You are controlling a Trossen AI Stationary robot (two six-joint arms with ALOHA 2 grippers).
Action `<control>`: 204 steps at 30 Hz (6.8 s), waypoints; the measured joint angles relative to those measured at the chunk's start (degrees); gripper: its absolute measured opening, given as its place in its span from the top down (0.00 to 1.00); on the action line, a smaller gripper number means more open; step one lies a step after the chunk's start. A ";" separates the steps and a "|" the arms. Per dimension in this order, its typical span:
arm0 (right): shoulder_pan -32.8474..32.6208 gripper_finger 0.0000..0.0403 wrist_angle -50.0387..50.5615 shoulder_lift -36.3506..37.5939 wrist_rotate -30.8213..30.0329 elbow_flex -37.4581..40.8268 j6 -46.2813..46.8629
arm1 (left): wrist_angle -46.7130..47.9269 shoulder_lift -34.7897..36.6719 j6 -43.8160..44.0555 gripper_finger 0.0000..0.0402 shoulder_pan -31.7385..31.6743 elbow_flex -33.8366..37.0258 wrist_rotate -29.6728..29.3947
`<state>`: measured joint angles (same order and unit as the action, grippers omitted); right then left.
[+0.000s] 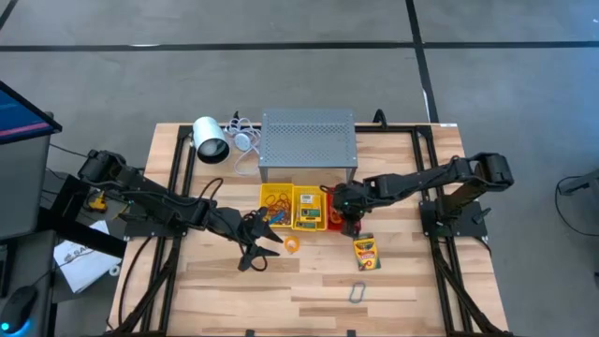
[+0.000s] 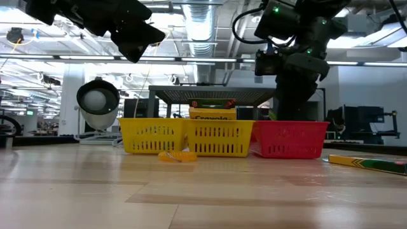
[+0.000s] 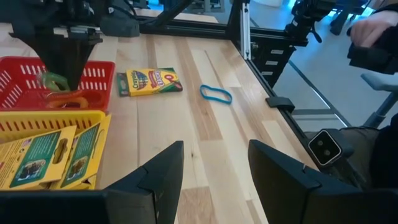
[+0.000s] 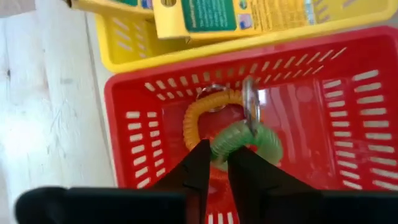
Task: Pick & Place Office Desk Supplies
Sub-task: Put the green spring keychain into the red basket, then put the yellow spring keychain into the red basket
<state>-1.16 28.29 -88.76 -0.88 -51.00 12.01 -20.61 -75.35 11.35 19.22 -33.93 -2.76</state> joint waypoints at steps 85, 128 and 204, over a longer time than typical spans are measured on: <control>-26.26 0.48 -49.90 7.85 -6.91 12.90 -0.44 | 32.22 -30.47 -20.31 0.66 -3.88 -24.30 0.50; -26.59 0.48 -49.79 7.88 -6.89 12.87 -0.61 | 36.27 -30.47 -20.35 0.85 -6.82 -24.28 3.60; -28.12 0.48 -47.39 -3.48 -22.93 -2.08 -30.04 | 19.95 -15.02 -9.38 0.98 -5.07 -27.58 25.83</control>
<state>-29.28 -19.10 -92.23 -23.80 -53.08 -18.03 -0.66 -90.37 1.98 14.15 -61.52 23.07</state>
